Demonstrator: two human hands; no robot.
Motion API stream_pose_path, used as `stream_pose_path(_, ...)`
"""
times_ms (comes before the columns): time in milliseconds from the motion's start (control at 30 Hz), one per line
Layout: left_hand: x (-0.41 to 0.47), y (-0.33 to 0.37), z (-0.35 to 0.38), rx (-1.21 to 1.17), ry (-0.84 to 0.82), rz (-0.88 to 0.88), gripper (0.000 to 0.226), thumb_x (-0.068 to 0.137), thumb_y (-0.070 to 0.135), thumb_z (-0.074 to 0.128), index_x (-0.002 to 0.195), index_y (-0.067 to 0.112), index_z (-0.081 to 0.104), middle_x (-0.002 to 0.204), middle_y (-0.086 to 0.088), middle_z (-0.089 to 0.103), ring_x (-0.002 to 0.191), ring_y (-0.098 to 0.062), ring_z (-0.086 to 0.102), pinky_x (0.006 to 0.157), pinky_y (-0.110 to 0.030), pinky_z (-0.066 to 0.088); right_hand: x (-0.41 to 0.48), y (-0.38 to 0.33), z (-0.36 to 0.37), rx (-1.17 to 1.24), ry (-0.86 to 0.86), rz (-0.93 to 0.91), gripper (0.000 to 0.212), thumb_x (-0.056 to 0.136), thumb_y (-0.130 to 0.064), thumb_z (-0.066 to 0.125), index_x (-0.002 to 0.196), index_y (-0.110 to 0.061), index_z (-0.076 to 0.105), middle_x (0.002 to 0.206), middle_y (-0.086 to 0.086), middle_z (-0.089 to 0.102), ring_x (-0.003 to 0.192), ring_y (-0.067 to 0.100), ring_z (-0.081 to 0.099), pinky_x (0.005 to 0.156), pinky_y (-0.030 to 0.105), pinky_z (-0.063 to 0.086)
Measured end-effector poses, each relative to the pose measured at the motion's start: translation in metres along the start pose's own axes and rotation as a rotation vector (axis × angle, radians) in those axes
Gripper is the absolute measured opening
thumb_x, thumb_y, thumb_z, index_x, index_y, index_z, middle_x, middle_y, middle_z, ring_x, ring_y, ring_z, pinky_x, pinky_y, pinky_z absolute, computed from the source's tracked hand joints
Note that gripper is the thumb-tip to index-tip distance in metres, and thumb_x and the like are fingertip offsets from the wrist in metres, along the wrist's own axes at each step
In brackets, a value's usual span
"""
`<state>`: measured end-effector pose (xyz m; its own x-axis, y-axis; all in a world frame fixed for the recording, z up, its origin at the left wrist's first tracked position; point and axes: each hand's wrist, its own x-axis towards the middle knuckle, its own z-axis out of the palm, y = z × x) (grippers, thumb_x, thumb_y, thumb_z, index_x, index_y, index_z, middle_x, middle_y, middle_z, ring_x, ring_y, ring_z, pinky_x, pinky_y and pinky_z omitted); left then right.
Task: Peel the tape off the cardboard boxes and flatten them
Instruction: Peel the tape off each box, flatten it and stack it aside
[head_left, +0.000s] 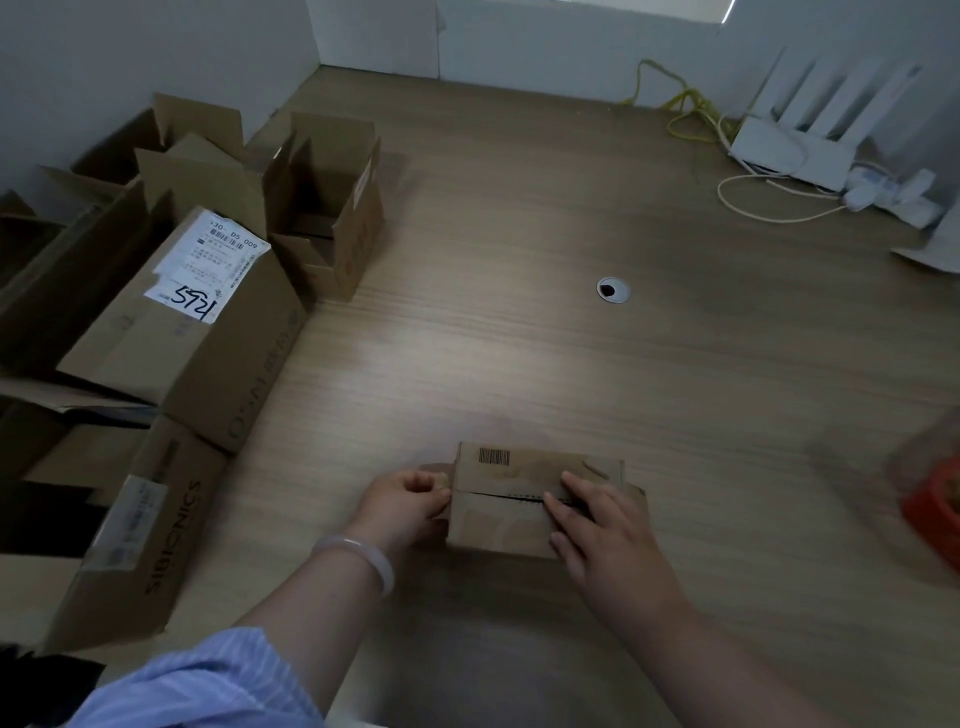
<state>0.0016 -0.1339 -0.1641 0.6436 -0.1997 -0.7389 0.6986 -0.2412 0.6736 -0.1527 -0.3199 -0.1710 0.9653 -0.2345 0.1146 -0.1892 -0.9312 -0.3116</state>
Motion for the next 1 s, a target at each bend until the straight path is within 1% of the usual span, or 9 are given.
stream_pose_path(233,0.010,0.002,-0.004,0.194,0.249,0.074,0.017,0.081,0.005,0.069,0.070,0.016,0.063,0.078,-0.012,0.068,0.079,-0.031,0.067,0.076,-0.049,0.058,0.002,-0.002,-0.004,-0.020,-0.024,0.007,0.044,0.084,-0.042,0.044,0.112,-0.023,0.071,0.126,0.003,0.060,0.106,0.023,0.059,0.096,0.032,0.044)
stream_pose_path(333,0.013,0.003,-0.009,0.109,0.244,0.081,0.009,0.081,0.005,0.070,0.078,0.012,0.065,0.084,-0.018,0.069,0.085,-0.033,0.068,0.080,-0.051,0.057,0.002,-0.003,-0.005,-0.019,-0.037,0.010,0.042,0.084,-0.041,0.046,0.112,-0.023,0.071,0.125,0.004,0.060,0.106,0.024,0.060,0.095,0.034,0.049)
stream_pose_path(433,0.009,0.002,-0.003,-0.087,0.211,0.080,0.007,0.087,0.003,0.064,0.090,0.009,0.062,0.098,-0.018,0.067,0.095,-0.029,0.066,0.083,-0.044,0.056,0.002,-0.003,-0.004,-0.023,-0.038,0.010,0.038,0.079,-0.037,0.057,0.112,-0.022,0.071,0.125,0.004,0.061,0.105,0.025,0.060,0.093,0.038,0.050)
stream_pose_path(533,0.004,-0.001,0.006,-0.231,0.187,0.075,0.006,0.091,0.001,0.057,0.096,0.005,0.059,0.101,-0.019,0.065,0.090,-0.024,0.065,0.085,-0.044,0.054,0.002,-0.003,-0.004,-0.015,-0.037,0.010,0.038,0.077,-0.035,0.062,0.112,-0.022,0.071,0.125,0.004,0.061,0.105,0.025,0.060,0.093,0.039,0.051)
stream_pose_path(633,0.003,-0.002,0.007,-0.301,0.252,0.063,0.009,0.091,-0.004,0.054,0.097,0.003,0.055,0.086,-0.016,0.063,0.075,-0.022,0.063,0.066,-0.034,0.057,0.002,-0.003,-0.002,-0.004,-0.036,0.008,0.037,0.078,-0.032,0.065,0.112,-0.021,0.071,0.126,0.006,0.060,0.105,0.027,0.060,0.090,0.042,0.052)
stream_pose_path(733,0.006,-0.001,-0.006,-0.359,0.383,0.069,0.014,0.089,-0.006,0.054,0.099,0.003,0.058,0.074,-0.013,0.057,0.058,-0.014,0.061,0.047,-0.022,0.054,0.001,-0.005,-0.002,-0.017,-0.010,0.001,0.038,0.083,-0.037,0.051,0.111,-0.021,0.071,0.125,0.006,0.061,0.104,0.026,0.060,0.090,0.040,0.052)
stream_pose_path(867,0.005,0.005,-0.023,-0.185,0.252,0.201,0.028,0.093,0.001,0.055,0.120,0.004,0.061,0.080,-0.007,0.061,0.071,-0.015,0.058,0.062,-0.021,0.054,0.002,-0.008,-0.004,-0.019,-0.015,0.001,0.043,0.084,-0.039,0.043,0.110,-0.021,0.072,0.125,0.005,0.061,0.104,0.025,0.059,0.090,0.037,0.052)
stream_pose_path(933,-0.003,0.013,-0.020,-0.098,0.166,0.254,0.033,0.095,0.006,0.052,0.128,0.011,0.056,0.090,-0.005,0.063,0.080,-0.013,0.058,0.074,-0.025,0.054,0.003,-0.009,-0.006,-0.012,-0.037,0.012,0.040,0.083,-0.038,0.047,0.110,-0.021,0.072,0.125,0.005,0.061,0.104,0.026,0.059,0.092,0.038,0.051)
stream_pose_path(1000,-0.015,0.021,-0.011,-0.078,0.088,0.288,0.033,0.098,0.005,0.046,0.128,0.012,0.056,0.100,-0.006,0.062,0.083,-0.013,0.058,0.075,-0.024,0.055,0.005,-0.010,-0.010,0.012,-0.058,0.033,0.037,0.081,-0.036,0.057,0.112,-0.021,0.071,0.125,0.005,0.061,0.106,0.027,0.059,0.095,0.038,0.047)
